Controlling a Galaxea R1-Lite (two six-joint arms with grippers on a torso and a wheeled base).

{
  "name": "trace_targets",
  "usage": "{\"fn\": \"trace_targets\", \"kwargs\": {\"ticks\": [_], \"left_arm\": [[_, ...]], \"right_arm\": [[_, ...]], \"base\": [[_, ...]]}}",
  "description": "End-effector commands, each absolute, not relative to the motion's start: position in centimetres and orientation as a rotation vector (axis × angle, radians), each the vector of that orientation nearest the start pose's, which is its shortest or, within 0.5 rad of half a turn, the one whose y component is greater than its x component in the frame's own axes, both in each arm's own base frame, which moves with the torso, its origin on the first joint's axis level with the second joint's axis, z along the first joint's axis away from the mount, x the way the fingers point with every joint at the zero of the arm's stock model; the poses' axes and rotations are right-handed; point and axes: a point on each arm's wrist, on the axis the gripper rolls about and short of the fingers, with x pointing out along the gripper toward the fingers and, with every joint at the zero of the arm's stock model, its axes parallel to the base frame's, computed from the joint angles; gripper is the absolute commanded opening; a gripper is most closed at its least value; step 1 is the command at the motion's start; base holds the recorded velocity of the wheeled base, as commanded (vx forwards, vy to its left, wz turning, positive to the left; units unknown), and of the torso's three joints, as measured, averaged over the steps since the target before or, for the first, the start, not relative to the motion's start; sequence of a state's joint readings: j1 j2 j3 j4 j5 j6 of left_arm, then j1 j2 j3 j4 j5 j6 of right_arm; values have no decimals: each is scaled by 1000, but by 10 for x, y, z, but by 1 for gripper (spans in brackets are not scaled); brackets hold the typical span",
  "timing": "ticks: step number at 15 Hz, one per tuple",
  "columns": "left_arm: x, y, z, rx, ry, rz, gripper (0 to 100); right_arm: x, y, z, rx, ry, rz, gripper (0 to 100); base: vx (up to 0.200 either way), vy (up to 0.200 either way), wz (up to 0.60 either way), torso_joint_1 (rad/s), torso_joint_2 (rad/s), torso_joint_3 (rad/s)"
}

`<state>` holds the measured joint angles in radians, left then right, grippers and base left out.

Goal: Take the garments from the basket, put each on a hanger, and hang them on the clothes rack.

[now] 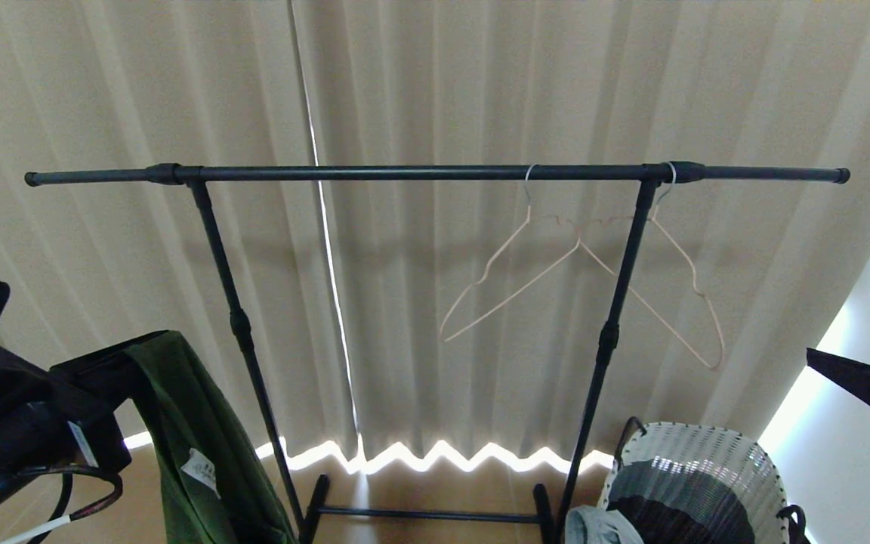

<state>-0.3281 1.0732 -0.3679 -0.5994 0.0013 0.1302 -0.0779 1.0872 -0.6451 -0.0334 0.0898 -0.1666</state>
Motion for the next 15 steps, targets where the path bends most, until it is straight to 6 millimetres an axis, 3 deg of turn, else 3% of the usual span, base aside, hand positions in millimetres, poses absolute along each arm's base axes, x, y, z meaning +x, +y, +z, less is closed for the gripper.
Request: {"fn": "trace_targets", "kwargs": {"ticks": [1, 4, 10, 15], "left_arm": [[134, -46, 197, 147, 86, -333, 0], [134, -46, 193, 154, 98, -334, 0], [134, -46, 193, 156, 101, -334, 0], [134, -48, 192, 168, 99, -353, 0]], "right_arm": [[161, -11, 215, -126, 447, 50, 100], [177, -11, 219, -127, 457, 57, 100], [234, 9, 213, -154, 533, 133, 100], [259, 14, 196, -147, 609, 70, 100]], "base": [[200, 0, 0, 17, 2, -2], [200, 0, 0, 4, 2, -1], [0, 0, 0, 0, 0, 0], [0, 0, 0, 0, 0, 0]]}}
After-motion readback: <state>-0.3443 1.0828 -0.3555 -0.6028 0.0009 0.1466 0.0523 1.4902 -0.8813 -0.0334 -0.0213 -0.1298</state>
